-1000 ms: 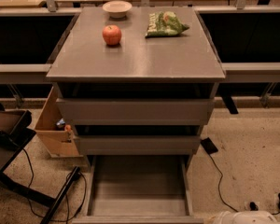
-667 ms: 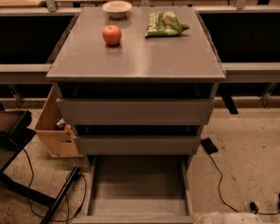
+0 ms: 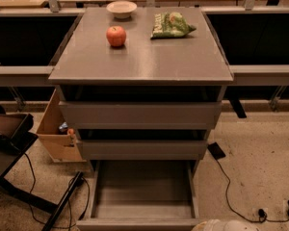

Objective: Close bottom drawer

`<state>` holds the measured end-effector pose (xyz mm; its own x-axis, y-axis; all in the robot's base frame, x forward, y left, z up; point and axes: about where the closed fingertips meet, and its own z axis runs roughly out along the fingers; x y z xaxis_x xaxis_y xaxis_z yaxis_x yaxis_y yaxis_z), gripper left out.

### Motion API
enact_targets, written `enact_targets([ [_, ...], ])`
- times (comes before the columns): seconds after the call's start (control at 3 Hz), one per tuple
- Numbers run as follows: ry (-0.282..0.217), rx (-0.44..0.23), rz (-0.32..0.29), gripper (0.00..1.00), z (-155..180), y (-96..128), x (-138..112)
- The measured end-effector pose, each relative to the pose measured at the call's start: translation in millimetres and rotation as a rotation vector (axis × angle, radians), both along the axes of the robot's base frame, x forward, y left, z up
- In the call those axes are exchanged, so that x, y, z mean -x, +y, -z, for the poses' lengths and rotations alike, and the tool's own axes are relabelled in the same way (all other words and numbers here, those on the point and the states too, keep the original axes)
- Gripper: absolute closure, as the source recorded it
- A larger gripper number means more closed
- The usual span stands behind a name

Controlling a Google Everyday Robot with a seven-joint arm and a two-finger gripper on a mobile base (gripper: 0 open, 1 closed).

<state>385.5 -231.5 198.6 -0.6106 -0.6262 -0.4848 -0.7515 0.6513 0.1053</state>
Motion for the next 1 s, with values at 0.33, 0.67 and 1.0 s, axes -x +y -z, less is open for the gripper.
enact_targets([
  [0.33,-0.013,-0.063,-0.001,1.0,25,17,7],
  [0.67,-0.047,-0.199,0.037,1.0,61,39,5],
  [1.0,-0.085,-0.315,0.015,1.0,88,68,-8],
])
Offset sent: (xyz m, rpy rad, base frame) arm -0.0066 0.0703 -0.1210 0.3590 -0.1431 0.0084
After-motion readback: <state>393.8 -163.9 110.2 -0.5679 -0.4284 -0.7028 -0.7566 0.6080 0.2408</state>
